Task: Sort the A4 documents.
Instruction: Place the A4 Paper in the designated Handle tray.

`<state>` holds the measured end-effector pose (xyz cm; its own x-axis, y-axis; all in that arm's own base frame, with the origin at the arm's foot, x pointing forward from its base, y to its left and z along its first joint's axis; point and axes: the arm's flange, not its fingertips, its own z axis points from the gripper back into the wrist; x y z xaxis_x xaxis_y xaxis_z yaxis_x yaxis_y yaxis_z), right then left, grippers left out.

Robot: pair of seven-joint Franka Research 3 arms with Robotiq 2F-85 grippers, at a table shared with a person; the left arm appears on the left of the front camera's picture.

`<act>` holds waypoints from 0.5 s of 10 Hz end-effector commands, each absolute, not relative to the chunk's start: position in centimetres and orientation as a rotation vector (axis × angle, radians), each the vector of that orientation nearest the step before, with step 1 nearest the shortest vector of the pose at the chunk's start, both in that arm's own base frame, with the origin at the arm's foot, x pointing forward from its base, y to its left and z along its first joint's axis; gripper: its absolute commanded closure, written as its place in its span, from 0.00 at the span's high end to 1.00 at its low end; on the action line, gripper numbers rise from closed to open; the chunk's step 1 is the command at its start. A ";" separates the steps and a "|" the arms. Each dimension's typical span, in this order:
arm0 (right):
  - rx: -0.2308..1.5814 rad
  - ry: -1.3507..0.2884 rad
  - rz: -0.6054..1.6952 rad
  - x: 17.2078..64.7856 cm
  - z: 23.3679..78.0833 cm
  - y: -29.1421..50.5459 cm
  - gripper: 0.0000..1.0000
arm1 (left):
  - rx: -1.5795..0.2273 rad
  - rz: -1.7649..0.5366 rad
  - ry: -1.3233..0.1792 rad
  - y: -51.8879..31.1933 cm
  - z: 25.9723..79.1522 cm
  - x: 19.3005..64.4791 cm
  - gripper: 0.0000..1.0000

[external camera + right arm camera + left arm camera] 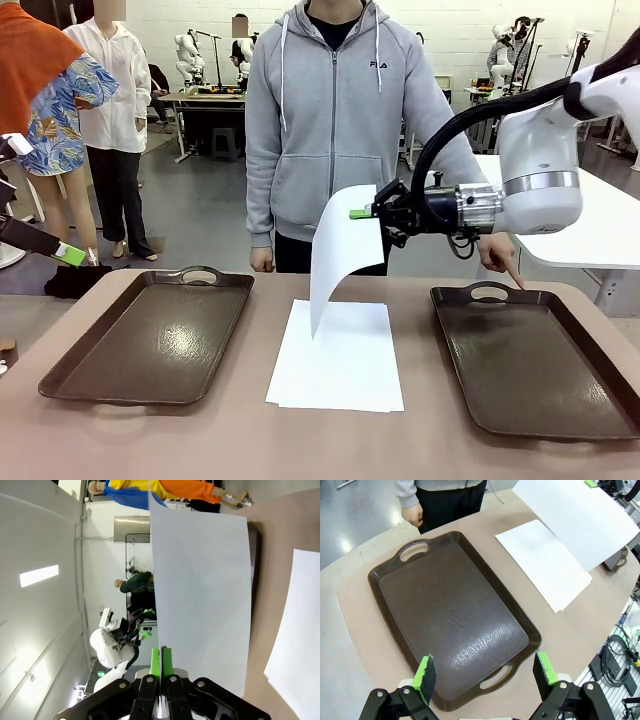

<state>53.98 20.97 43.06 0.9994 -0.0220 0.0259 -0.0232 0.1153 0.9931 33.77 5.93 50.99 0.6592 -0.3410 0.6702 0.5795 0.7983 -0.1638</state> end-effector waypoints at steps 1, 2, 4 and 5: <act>1.468 0.024 0.030 51.1 45.5 16.9 0.01 | -0.397 -0.536 -0.674 6.0 50.9 33.8 1.00; 1.460 0.041 0.038 50.4 46.7 15.1 0.01 | -0.397 -0.536 -0.674 6.0 50.9 33.8 1.00; 1.410 0.122 0.049 49.4 48.8 11.5 0.01 | -0.397 -0.536 -0.674 6.0 50.9 33.8 1.00; 1.366 0.113 0.039 49.4 49.0 9.8 0.01 | -0.397 -0.536 -0.674 6.0 50.9 33.8 1.00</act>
<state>49.26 10.72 48.99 0.9959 0.0840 -0.0325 0.0187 0.1604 0.9869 33.77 5.95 50.99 0.6594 -0.3406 0.6702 0.5791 0.7986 -0.1639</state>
